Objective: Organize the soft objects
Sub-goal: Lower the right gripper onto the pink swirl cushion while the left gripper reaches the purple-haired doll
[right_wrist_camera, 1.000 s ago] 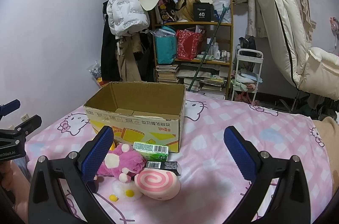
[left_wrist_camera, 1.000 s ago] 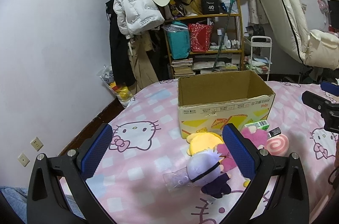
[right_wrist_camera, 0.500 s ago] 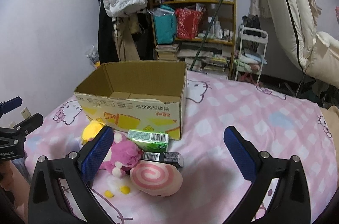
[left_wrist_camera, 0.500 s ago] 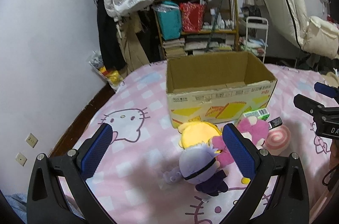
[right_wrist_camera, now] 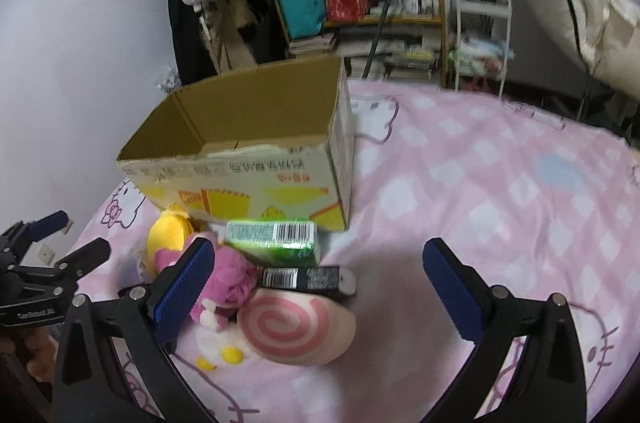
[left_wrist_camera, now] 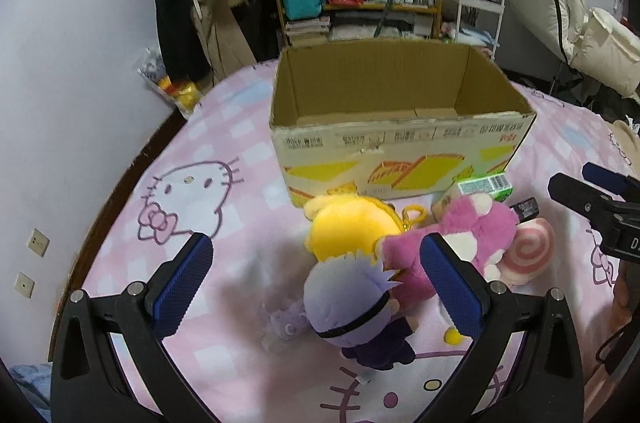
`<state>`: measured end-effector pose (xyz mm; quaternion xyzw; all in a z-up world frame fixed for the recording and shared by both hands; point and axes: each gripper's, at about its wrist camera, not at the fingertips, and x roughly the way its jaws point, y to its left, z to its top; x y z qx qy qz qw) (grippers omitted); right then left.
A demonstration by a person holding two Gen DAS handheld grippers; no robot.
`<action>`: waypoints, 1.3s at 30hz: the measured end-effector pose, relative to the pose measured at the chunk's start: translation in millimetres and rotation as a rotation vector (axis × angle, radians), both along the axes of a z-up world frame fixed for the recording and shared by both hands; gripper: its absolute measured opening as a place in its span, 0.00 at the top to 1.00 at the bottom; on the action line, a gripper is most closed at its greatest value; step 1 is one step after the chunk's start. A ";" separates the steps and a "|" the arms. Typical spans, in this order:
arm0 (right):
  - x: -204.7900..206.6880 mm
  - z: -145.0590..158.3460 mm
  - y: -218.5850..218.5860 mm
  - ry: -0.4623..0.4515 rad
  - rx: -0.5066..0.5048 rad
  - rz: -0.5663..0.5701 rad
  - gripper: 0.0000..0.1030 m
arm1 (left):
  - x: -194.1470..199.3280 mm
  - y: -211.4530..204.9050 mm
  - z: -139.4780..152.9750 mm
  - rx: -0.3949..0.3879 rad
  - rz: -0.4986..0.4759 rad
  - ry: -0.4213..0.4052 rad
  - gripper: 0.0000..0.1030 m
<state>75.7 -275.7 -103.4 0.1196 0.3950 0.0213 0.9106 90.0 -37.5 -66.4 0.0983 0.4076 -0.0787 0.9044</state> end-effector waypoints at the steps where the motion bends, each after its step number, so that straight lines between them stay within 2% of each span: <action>1: 0.7 -3.0 0.1 0.015 -0.001 0.001 0.00 | 2.1 0.2 -3.2 -0.007 0.000 0.015 0.01; 11: 7.9 -31.1 5.2 0.155 -0.041 0.016 0.00 | 14.3 -6.1 -38.0 0.019 -0.034 0.183 0.01; 14: 9.1 -37.0 7.3 0.190 -0.055 0.017 0.00 | 13.4 -9.4 -45.0 0.045 -0.045 0.211 0.01; 21: 11.3 -49.5 17.9 0.259 -0.088 0.059 0.00 | 15.5 -9.5 -59.8 0.053 -0.044 0.289 0.01; 25: 11.9 -53.1 18.7 0.274 -0.086 0.065 0.00 | 16.3 -11.9 -67.2 0.085 -0.049 0.309 0.01; 39: 13.2 -60.3 24.1 0.316 -0.067 0.085 0.02 | 25.5 -10.3 -83.1 0.068 -0.061 0.354 0.02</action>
